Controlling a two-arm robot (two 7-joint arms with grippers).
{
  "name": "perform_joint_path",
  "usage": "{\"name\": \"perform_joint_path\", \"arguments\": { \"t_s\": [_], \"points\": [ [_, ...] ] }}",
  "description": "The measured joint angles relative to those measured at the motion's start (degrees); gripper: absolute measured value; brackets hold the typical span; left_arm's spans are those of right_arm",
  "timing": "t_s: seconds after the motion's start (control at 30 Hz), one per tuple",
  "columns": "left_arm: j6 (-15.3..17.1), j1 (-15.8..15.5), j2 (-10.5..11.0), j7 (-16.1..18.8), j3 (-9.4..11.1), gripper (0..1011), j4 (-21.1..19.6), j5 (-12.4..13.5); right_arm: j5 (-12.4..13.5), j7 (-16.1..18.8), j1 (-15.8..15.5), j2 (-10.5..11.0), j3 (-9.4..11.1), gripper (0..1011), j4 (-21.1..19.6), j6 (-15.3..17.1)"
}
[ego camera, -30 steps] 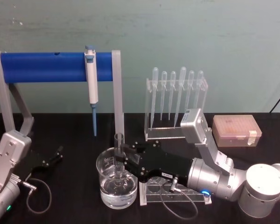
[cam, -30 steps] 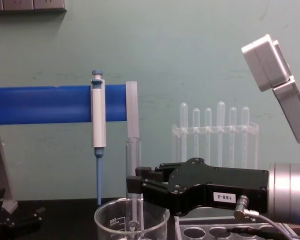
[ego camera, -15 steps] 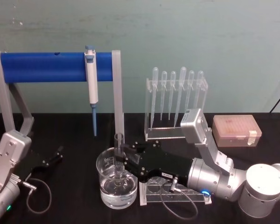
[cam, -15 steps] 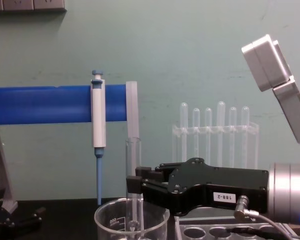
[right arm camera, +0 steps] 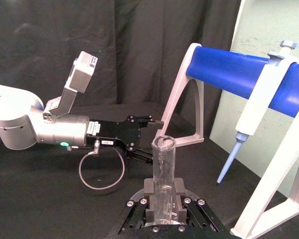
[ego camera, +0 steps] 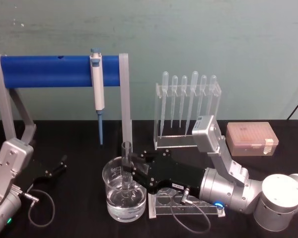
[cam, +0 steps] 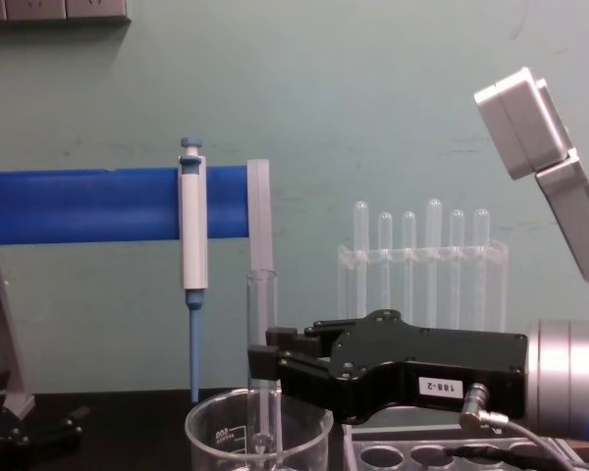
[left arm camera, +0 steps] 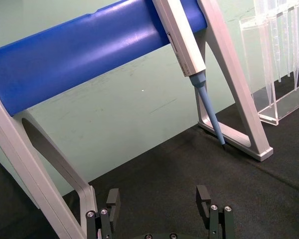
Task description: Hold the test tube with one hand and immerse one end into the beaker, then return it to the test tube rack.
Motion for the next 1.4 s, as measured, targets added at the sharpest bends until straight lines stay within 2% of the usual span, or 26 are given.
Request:
{"name": "perform_joint_path", "arguments": {
  "t_s": [1.4],
  "points": [
    [0.0, 0.0, 0.0, 0.0, 0.0, 1000, 0.0, 0.0, 0.0, 0.0, 0.0, 0.0, 0.0, 241, 0.0, 0.0]
  ]
}}
